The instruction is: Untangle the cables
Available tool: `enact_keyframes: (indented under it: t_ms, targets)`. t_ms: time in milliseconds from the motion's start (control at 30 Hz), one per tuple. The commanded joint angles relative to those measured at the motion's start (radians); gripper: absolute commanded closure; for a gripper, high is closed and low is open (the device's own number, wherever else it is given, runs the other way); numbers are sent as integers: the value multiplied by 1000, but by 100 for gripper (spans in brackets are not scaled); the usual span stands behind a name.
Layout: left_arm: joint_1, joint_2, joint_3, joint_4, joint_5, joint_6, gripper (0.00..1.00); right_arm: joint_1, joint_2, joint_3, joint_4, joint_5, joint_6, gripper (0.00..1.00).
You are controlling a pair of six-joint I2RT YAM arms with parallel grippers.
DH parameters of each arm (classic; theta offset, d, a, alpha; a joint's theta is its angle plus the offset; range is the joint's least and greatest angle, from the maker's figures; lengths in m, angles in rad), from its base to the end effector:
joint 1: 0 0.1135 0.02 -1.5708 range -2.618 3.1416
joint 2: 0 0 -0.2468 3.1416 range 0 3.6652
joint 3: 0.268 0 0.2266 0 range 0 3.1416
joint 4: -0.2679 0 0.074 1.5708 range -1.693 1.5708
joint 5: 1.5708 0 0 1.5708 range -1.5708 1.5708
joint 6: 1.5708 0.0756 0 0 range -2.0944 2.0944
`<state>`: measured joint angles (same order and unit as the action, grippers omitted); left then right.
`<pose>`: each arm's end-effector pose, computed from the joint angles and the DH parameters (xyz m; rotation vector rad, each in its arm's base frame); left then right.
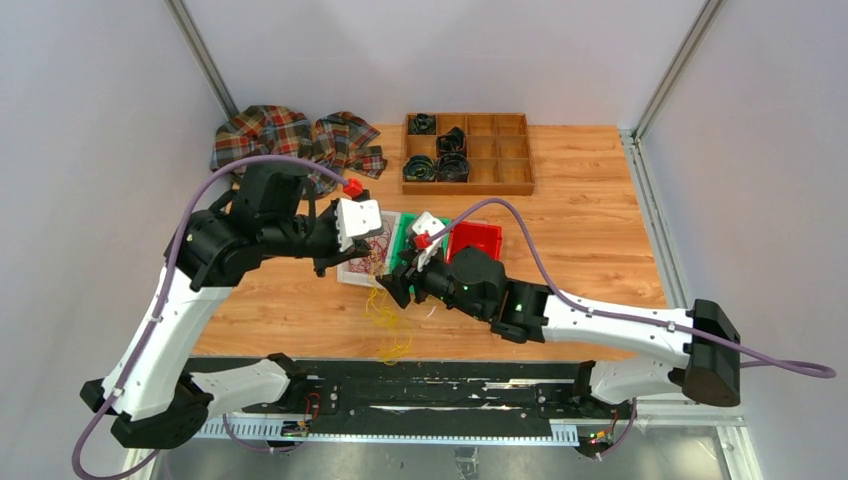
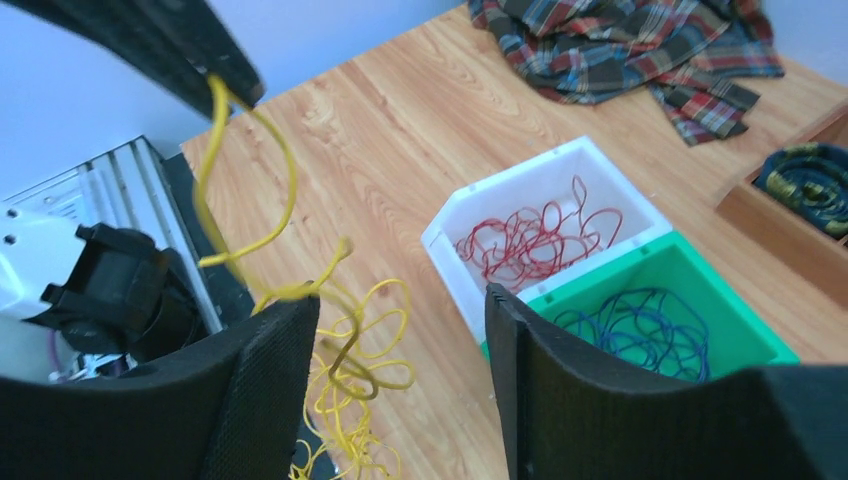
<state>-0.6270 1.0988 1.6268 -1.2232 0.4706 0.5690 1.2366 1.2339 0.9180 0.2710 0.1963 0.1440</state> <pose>0.1215 -0.1304 0.4047 1.4569 1.6958 -0.5626 0.1165 0.2906 0.3289 -0.7396 1.5217 0.8977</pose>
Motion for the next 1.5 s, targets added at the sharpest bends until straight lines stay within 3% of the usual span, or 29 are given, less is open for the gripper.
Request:
enact_keyframes:
  t_ms: [0, 333, 533, 600, 667, 767, 867, 1200, 1367, 1467]
  targets:
    - [-5, -15, 81, -39, 35, 26, 100, 9, 60, 75, 70, 45, -51, 42]
    - [-5, 12, 378, -37, -25, 85, 100, -29, 12, -64, 112, 110, 65, 76]
    - [-5, 17, 446, -37, -24, 93, 100, -40, -77, -158, 101, 145, 118, 97]
    - [-5, 13, 445, -37, -21, 102, 100, -40, -106, -179, 89, 153, 131, 98]
    - [-5, 8, 434, -38, -21, 112, 100, -40, -144, -190, 85, 143, 136, 90]
    - [-5, 3, 411, -37, -24, 122, 100, -31, -182, -164, 77, 85, 106, 55]
    - [-5, 0, 398, -38, -23, 126, 100, -5, -194, -104, 53, 41, 49, 32]
    - [-5, -10, 392, -38, 3, 117, 100, 37, -101, 121, 33, -151, -62, 28]
    - [-5, -14, 391, -37, 4, 125, 100, 37, 6, 222, 18, -192, -65, 32]
    - [-5, -20, 393, -38, 14, 124, 100, 35, 53, 274, -8, -122, -70, 41]
